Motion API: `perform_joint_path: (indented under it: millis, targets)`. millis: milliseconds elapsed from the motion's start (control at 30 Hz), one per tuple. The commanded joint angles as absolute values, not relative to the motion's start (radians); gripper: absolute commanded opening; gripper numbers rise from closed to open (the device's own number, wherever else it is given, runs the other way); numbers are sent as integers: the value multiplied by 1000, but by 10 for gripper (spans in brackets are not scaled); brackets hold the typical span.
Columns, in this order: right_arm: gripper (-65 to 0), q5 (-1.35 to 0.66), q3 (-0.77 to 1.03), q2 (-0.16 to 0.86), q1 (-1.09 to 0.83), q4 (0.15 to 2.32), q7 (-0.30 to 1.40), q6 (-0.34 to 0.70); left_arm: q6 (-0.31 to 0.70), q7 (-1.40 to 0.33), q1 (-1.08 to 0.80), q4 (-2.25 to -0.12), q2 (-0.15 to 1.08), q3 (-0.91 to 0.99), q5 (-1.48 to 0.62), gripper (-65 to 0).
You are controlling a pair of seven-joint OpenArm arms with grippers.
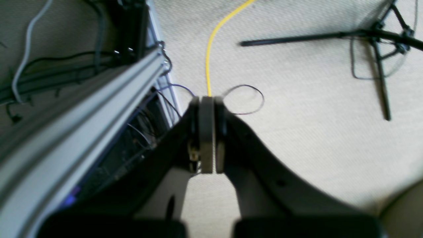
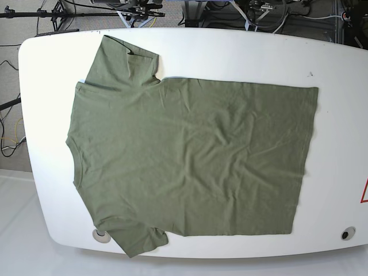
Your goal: Fold the T-shirt properly
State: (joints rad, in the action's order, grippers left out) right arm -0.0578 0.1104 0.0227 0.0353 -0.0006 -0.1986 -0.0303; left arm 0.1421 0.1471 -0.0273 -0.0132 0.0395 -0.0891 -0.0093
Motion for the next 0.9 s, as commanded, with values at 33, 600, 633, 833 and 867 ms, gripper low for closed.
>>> perform_joint_path:
  millis: [33,600,633,833,867]
  targets:
    - [-650,-52,108,29,13,14,-200,-33,156,220,-37,-13,38,-82,-32,-650]
    - [-650,-50,105,40,-97,137,-210,-19,155,216,-146,-147,70,-80,-105,-650]
    - [-650,-51,104,40,-104,147,-209,-18,156,203,-153,-159,73,-78,-107,-650]
    - [-650,-54,103,53,-178,231,-207,-10,152,123,-235,-274,107,-74,-122,-650]
    - [-650,-53,102,55,-185,238,-207,-9,152,119,-244,-287,112,-74,-122,-650]
